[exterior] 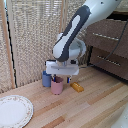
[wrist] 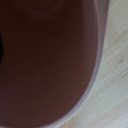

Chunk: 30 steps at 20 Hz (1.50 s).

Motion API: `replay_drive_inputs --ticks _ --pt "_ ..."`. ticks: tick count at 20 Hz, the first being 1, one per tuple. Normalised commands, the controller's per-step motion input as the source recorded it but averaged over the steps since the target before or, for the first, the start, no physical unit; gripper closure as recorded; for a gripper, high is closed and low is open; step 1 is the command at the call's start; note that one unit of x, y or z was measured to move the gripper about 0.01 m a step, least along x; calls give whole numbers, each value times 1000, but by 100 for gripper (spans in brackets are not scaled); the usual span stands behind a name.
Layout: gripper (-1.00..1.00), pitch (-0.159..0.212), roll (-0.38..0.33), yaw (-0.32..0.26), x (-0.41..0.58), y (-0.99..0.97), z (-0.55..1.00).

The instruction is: Propose to navigate your clamp on the clench of the first drawer. Use gentle force to register to the cabinet. Send posterior your swing mandate till over it lurks, a cup of pink essence. Fortify your grip after aiming concentric with the pink cup’s periphery. Manoeuvre the pink towards the cabinet's top. Drop your compression till the cup is resting inside.

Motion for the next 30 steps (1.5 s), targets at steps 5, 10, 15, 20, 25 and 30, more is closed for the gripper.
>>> replay_drive_inputs --ticks 5,10,15,20,25,30 --pt "100 58 -21 0 -21 -79 -239" --pt "100 0 0 2 0 0 0" --pt "100 0 0 6 -6 -2 0" --pt "100 -32 0 -10 -4 -22 0" --pt "100 4 -15 -59 -133 -2 22" --pt "100 138 -58 -140 -354 -31 505"
